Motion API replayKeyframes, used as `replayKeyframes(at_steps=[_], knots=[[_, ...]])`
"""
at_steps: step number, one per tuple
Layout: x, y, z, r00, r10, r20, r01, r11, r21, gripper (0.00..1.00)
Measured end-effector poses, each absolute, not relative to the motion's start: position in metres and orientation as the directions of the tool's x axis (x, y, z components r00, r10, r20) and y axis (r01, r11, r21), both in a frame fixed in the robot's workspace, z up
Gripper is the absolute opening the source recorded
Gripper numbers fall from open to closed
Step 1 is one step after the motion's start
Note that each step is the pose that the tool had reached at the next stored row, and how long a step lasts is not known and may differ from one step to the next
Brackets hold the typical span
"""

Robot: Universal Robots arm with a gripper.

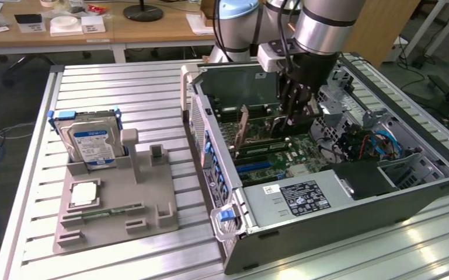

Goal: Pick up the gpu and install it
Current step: 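Insert the gpu into the slot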

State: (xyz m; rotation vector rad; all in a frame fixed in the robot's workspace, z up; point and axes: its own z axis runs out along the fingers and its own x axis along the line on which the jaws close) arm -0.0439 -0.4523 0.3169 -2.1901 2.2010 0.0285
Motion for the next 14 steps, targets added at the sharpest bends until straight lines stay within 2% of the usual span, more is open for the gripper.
replayKeyframes(at_steps=[14], knots=[[-0.044,-0.453,0.303,0.0,-0.999,-0.039,-1.0,0.0,-0.013,0.27]])
